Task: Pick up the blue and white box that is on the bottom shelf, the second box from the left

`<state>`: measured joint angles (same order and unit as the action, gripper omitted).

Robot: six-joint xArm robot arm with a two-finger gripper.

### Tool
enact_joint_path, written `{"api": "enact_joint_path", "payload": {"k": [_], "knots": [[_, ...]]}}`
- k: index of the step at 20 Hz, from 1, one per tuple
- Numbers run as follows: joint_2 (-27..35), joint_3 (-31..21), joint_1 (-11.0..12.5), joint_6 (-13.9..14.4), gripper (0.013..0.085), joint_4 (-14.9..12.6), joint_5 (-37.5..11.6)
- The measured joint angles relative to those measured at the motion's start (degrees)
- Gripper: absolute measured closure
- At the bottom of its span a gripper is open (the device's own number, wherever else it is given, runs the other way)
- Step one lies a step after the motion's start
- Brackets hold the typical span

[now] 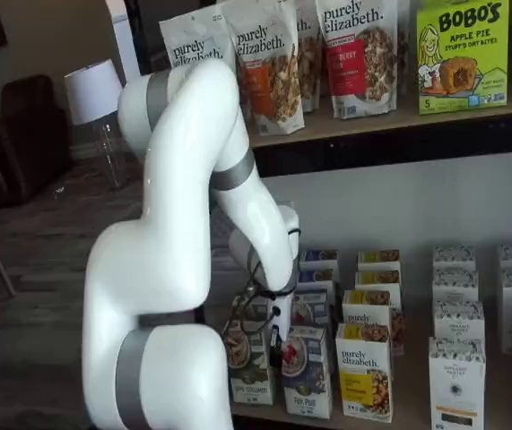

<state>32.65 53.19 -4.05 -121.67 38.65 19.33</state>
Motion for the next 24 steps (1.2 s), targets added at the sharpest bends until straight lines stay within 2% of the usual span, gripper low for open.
{"api": "enact_joint_path", "payload": {"k": [8, 13, 22, 24], "knots": [[2.54, 4.81, 0.77, -0.03, 0.013, -0.12, 1.95], [4.56, 7.81, 1.37, 0.83, 0.013, -1.42, 2.72], [7.54, 11.42, 1.47, -0.29, 0.013, -0.22, 1.7], [8.28, 12.32, 1.65, 0.35, 0.013, -1.08, 1.52]]}}
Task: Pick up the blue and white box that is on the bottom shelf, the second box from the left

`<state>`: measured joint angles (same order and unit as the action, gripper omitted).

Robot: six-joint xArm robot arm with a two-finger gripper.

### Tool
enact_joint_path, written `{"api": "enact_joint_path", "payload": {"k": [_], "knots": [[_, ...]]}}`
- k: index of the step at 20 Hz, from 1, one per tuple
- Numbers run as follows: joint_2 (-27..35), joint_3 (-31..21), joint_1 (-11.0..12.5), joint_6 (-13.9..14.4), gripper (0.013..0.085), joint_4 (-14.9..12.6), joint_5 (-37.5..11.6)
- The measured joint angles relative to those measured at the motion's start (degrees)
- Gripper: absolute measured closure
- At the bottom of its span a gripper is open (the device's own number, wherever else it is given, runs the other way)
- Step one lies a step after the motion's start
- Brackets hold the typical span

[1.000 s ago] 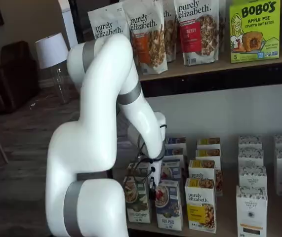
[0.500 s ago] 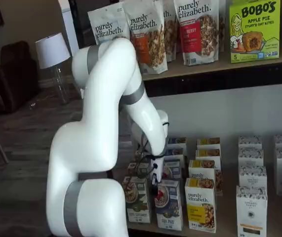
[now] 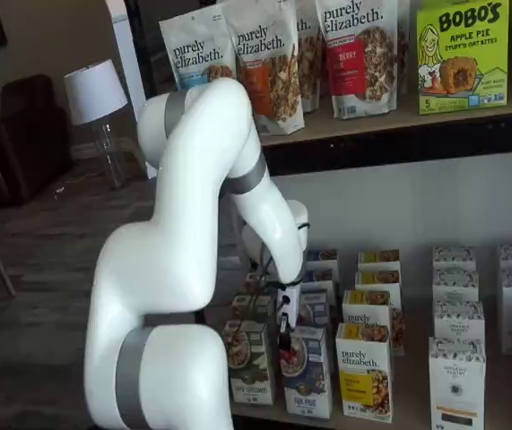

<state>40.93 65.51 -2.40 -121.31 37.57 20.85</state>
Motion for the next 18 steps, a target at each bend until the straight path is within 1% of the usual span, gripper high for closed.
{"api": "enact_joint_path", "payload": {"k": [3, 7, 11, 18], "knots": [[1.15, 1.39, 0.33, 1.08, 0.013, -1.5, 0.17], [2.49, 3.01, 0.59, 1.9, 0.013, -2.61, 0.46], [4.06, 4.77, 0.63, 3.31, 0.013, -4.19, 0.45], [6.25, 7.54, 0.51, 4.44, 0.013, -5.17, 1.08]]}}
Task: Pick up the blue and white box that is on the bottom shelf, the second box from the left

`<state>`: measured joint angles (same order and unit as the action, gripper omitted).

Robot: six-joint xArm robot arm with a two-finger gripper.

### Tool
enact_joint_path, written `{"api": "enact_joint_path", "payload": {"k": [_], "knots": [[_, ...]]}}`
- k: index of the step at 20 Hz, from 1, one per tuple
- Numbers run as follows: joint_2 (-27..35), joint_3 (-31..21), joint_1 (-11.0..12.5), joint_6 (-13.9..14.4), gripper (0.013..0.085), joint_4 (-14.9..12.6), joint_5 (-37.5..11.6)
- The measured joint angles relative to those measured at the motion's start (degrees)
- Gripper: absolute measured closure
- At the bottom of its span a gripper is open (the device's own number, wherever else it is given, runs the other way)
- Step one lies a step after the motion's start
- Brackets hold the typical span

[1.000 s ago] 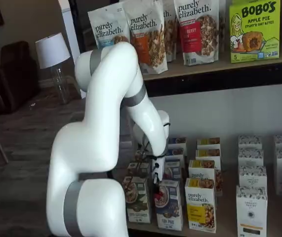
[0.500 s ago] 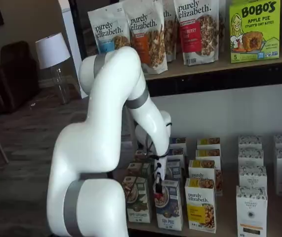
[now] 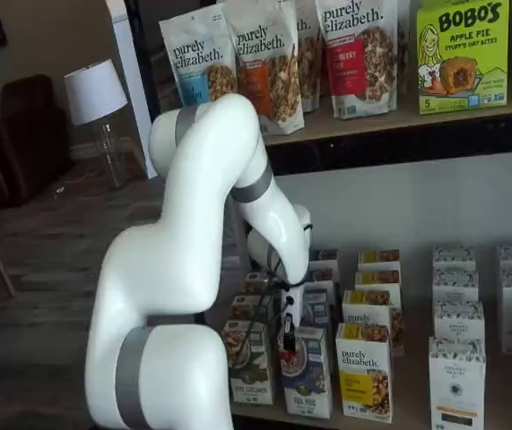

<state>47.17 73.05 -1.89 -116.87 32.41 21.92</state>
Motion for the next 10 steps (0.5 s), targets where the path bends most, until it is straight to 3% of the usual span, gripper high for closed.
{"api": "enact_joint_path", "payload": {"k": [10], "knots": [[3.52, 4.36, -0.03, 3.29, 0.013, -3.4, 1.4]]}}
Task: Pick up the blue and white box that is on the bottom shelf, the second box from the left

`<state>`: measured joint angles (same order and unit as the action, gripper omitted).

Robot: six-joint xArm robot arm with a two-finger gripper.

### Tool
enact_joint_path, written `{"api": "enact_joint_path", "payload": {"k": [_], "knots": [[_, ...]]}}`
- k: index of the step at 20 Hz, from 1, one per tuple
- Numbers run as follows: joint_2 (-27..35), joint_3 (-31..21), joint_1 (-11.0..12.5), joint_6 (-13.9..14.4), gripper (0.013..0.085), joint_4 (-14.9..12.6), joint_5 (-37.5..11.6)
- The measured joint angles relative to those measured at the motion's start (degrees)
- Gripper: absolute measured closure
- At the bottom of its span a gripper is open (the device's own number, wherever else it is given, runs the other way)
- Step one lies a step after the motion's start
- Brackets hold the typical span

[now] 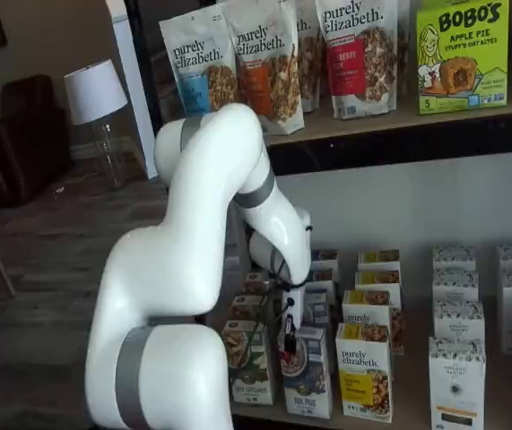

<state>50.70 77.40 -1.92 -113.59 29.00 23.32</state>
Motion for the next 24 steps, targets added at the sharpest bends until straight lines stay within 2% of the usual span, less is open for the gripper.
{"api": "enact_joint_path", "payload": {"k": [13, 19, 24], "knots": [[3.07, 3.13, -0.32, 5.7, 0.013, -6.02, 1.1], [4.03, 3.87, -0.32, 9.78, 0.013, -10.67, 1.0], [4.88, 4.36, -0.4, 9.98, 0.013, -10.89, 0.19]]}}
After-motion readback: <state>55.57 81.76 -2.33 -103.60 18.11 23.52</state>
